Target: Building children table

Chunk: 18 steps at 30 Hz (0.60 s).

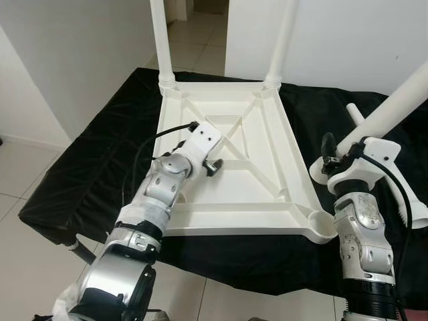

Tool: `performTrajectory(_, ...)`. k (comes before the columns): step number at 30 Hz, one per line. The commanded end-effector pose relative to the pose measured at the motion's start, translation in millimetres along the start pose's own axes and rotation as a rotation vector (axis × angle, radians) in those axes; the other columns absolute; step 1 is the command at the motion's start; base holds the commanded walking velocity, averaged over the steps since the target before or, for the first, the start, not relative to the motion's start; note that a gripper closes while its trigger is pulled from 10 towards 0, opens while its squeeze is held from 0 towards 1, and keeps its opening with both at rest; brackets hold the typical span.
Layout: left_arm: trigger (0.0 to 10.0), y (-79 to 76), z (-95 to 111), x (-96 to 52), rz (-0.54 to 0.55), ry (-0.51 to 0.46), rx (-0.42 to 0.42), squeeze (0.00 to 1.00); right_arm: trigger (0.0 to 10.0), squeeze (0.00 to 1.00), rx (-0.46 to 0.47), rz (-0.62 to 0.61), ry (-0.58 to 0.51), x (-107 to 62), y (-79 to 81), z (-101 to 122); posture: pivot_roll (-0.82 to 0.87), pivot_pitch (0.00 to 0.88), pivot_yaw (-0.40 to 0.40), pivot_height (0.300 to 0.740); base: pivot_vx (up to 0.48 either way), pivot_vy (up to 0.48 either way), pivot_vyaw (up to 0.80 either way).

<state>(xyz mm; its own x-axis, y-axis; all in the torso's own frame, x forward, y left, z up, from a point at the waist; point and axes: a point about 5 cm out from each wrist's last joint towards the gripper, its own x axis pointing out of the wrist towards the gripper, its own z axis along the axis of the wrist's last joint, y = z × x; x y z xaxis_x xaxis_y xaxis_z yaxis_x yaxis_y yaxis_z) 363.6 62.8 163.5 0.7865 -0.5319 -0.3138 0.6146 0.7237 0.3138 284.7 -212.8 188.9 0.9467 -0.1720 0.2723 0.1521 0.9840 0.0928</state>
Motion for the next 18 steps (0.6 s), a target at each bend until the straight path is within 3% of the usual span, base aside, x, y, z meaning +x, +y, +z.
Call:
performTrajectory(1,10.0,-7.3,4,-6.9,-0.098,-0.085,0.006,0.0,10.0,0.0,0.001,0.021,0.013,-4.4,1.4,-1,-0.09,0.002,-0.003,0.74,0.0,0.0,0.0)
performTrajectory(6,10.0,-15.8,11,-24.7,-0.223,-0.223,0.031,0.0,10.0,0.0,0.012,0.057,0.043,-13.7,5.1,-7,-0.09,0.001,-0.012,0.74,0.0,0.0,0.0)
performTrajectory(18,10.0,-32.0,19,-45.6,-0.297,-0.363,0.02,0.0,10.0,0.0,-0.018,0.067,0.134,-38.5,8.5,-22,-0.08,0.0,-0.028,0.74,0.0,0.0,0.0)
